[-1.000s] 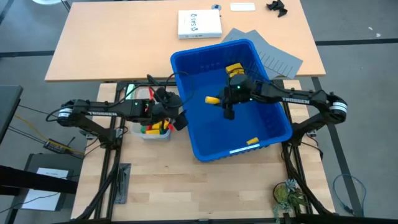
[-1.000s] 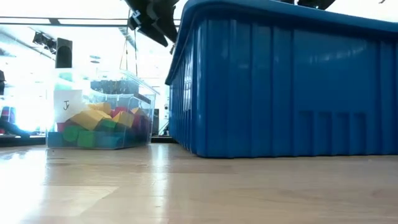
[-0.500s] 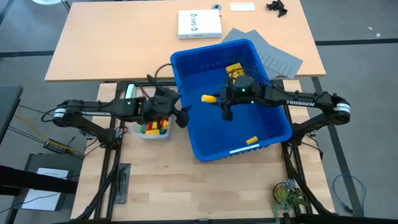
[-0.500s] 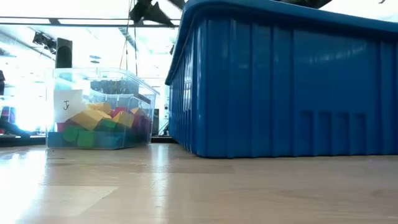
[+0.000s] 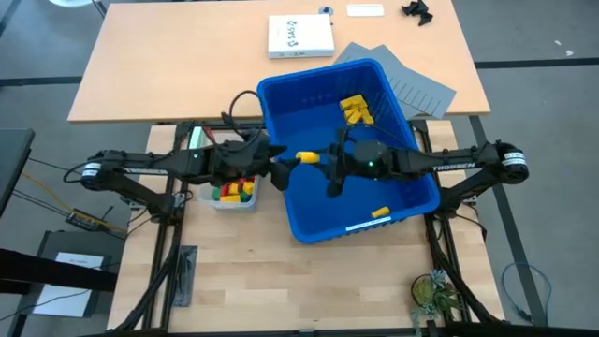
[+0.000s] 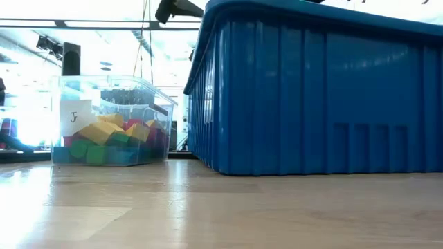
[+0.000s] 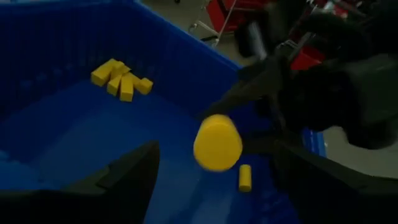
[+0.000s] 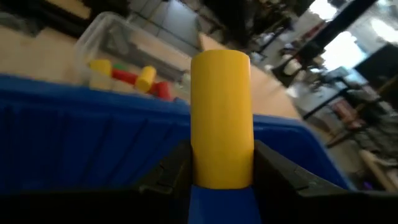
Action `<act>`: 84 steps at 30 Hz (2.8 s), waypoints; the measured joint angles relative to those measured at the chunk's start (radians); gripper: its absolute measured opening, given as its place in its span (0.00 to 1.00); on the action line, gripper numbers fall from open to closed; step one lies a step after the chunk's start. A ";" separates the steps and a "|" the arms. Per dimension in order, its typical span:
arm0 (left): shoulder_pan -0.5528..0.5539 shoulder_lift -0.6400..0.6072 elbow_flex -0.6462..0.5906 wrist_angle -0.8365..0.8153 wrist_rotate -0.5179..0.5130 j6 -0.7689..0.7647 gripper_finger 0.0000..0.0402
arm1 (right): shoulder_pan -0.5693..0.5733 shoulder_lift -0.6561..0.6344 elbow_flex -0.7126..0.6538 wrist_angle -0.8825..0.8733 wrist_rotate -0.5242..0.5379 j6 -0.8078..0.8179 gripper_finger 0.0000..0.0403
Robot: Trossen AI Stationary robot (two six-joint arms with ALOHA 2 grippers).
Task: Sort blocks
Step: Put the yellow block into the transparent bin
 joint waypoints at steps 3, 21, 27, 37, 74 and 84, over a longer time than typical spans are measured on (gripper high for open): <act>0.000 0.028 0.000 0.016 0.005 -0.007 0.80 | 0.032 0.000 0.000 0.014 0.041 -0.031 0.32; 0.000 0.090 0.000 0.083 0.044 0.004 0.60 | 0.079 0.000 0.000 0.034 0.052 -0.044 0.32; -0.001 0.090 0.000 0.092 0.045 0.050 0.37 | 0.078 0.000 0.000 0.036 0.050 -0.043 0.43; -0.001 0.030 0.000 -0.034 -0.031 0.108 0.34 | 0.078 0.000 0.000 0.036 0.080 -0.042 0.68; 0.006 -0.097 -0.323 -0.775 -0.270 -0.474 0.51 | 0.008 0.000 0.000 0.039 0.058 0.188 0.62; -0.009 -0.182 -0.322 -0.764 -0.281 -0.467 0.74 | -0.069 0.000 0.000 0.017 0.072 0.327 0.72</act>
